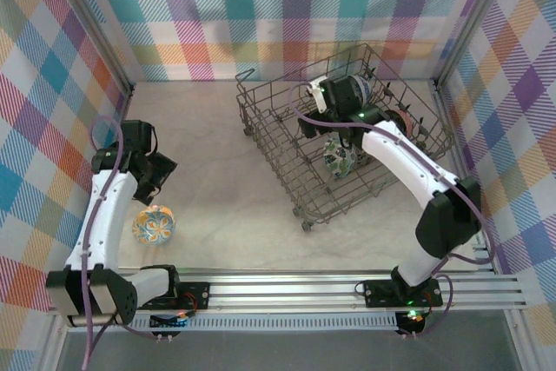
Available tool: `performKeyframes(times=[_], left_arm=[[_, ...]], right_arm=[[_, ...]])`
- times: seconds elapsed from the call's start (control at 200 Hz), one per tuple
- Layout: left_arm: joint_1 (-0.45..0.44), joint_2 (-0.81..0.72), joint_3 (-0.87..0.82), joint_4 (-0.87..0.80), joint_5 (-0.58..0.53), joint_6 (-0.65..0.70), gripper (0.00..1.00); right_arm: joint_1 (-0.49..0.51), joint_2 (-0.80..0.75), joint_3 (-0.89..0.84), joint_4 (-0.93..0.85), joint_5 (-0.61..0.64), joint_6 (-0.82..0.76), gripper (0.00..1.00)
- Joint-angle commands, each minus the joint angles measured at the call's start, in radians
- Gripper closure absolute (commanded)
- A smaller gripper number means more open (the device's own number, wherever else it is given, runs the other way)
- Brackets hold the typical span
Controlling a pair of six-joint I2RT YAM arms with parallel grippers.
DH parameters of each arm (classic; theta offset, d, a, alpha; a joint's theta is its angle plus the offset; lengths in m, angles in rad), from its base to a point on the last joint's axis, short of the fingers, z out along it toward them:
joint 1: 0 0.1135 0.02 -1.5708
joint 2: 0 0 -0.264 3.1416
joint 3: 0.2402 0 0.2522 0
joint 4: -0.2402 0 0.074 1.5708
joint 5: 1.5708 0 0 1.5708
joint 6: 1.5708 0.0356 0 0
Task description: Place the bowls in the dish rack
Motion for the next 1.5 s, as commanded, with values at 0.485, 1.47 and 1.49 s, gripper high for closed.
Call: performKeyframes(times=[0.485,1.47,1.49], left_arm=[[0.143,0.195,-0.196,0.137,0.074,0.07,0.25],[0.146,0.303,-0.251,0.184,0.087,0.143,0.6],[0.146,0.302,-0.253,0.184,0.089,0.145,0.61]], right_arm=[[-0.012,-0.012,-0.048,0.144,-0.042,0.013,0.0],[-0.021,-0.055,-0.127,0.143,-0.046,0.02,0.0],[-0.021,-0.057,-0.129,0.144,-0.046,0.021,0.0]])
